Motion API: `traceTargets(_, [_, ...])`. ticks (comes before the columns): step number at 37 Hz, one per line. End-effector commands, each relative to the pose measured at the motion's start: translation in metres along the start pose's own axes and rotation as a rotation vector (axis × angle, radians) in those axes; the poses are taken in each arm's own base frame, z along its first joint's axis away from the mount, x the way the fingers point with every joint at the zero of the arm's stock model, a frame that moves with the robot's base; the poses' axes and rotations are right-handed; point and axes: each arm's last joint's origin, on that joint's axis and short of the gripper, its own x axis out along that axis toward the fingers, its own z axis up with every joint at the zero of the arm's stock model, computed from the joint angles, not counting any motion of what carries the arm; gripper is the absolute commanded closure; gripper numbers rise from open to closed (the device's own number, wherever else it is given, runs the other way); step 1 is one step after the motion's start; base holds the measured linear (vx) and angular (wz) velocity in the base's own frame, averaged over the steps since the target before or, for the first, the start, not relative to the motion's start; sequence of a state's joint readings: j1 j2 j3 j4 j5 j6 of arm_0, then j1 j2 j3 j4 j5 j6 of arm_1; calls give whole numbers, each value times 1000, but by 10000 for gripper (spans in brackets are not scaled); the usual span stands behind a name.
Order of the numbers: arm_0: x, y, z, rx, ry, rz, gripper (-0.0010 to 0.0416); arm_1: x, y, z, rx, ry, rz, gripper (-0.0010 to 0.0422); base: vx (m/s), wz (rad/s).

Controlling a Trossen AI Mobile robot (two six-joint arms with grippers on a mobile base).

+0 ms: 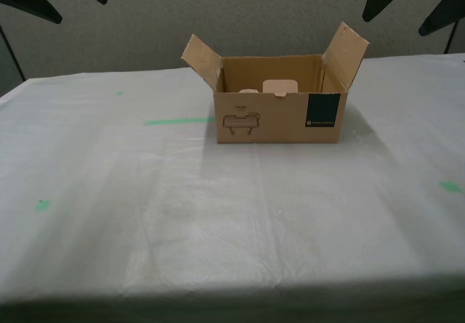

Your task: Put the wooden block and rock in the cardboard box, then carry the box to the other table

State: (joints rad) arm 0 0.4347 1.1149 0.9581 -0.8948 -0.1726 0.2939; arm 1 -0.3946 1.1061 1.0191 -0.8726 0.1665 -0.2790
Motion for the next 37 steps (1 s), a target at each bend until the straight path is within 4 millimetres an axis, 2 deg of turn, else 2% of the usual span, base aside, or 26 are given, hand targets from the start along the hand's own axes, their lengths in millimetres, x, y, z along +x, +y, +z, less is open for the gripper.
traceTargets(1, [0,0,0,2,0,3,7,0,0,0,0,1,-2,73,0,0])
traceTargets(37, [0,0,0,2,0,3,7,0,0,0,0,1,-2,73,0,0])
